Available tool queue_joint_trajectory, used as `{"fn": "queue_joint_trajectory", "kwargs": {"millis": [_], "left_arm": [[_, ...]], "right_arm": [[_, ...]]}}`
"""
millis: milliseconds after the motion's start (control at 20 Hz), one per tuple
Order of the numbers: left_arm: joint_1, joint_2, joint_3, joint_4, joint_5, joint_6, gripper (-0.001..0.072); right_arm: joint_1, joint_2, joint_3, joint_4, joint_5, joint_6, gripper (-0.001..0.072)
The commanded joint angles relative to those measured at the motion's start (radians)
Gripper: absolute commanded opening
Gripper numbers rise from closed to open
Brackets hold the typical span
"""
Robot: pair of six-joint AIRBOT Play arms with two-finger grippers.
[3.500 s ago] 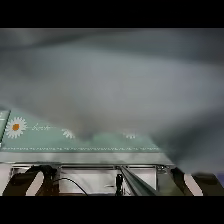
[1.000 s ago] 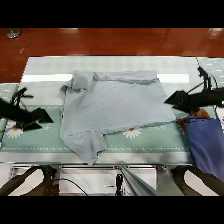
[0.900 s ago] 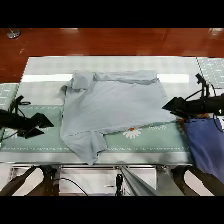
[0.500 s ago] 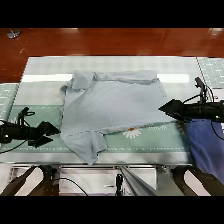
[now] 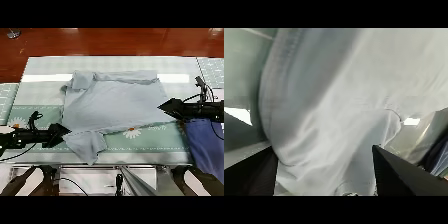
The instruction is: Fold the shirts.
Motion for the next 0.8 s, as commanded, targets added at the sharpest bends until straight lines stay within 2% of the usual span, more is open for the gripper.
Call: {"fn": "queue_joint_trajectory", "kwargs": {"millis": [0,50,100,300,500,550,750], "left_arm": [[-0.036,0.000,-0.032,-0.037,0.088,0.050,0.0649],[-0.037,0.000,-0.030,-0.063,0.087,0.077,0.0386],[-0.037,0.000,-0.021,-0.072,0.085,0.096,0.0038],[-0.026,0.000,0.095,-0.074,0.018,0.103,0.0029],[0.011,0.000,0.202,-0.073,-0.019,0.103,0.0028],[0.010,0.000,0.205,-0.073,-0.017,0.105,0.0028],[0.028,0.000,0.205,-0.051,-0.008,0.109,0.0029]], "right_arm": [[0.000,0.001,0.000,0.003,-0.002,0.002,0.0626],[-0.001,0.001,0.000,0.003,-0.006,0.004,0.0626],[-0.001,0.001,0.000,0.000,-0.016,0.004,0.0626],[-0.102,0.001,0.000,-0.109,-0.019,0.051,0.0626],[-0.193,0.001,-0.006,-0.436,0.084,0.173,0.0626],[-0.194,0.000,-0.020,-0.456,0.085,0.193,0.0626],[-0.156,-0.001,-0.085,-0.368,0.042,0.188,0.0626]]}}
